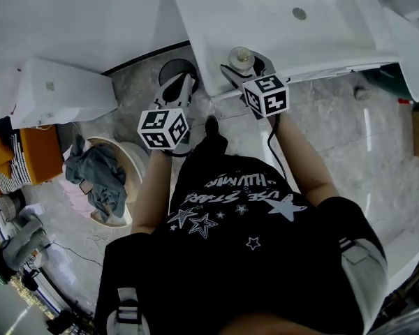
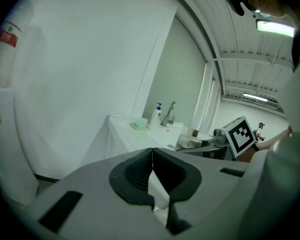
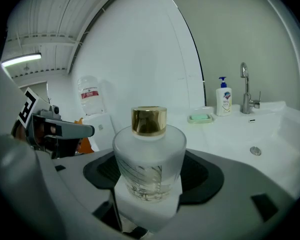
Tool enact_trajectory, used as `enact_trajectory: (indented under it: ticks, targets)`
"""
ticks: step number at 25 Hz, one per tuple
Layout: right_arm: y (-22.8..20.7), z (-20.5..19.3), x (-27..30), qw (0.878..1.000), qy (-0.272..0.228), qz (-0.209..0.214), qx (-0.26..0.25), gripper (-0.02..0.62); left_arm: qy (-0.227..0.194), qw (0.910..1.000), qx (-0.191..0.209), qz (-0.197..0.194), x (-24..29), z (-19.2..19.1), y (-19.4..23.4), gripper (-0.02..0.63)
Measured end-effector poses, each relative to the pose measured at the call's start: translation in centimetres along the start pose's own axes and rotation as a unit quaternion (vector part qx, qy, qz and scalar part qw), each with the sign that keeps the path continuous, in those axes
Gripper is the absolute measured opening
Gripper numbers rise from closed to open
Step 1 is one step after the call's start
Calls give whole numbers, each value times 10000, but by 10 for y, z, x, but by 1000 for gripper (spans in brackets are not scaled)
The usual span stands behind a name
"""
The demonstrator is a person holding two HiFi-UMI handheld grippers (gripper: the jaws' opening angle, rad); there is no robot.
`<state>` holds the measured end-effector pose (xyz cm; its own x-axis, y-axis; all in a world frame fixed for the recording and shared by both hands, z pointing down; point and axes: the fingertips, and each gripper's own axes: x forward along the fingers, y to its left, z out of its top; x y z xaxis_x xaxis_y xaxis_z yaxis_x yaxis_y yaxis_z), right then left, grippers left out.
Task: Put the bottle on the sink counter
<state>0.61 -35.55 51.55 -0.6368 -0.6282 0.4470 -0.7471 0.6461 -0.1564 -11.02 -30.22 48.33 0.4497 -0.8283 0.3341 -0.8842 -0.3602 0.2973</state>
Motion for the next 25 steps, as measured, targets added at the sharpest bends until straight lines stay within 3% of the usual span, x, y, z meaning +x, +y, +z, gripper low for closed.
enact_trajectory:
  ticks: [12,25]
  targets:
    - [-8,-13,47,9984,543,-22,-134,321,198,9996,-150,-95,26,-1,34,9]
    - [-11,-23,62,9933,1141,-35,-176,321,243,9993,-223,-179,40,1,45,9]
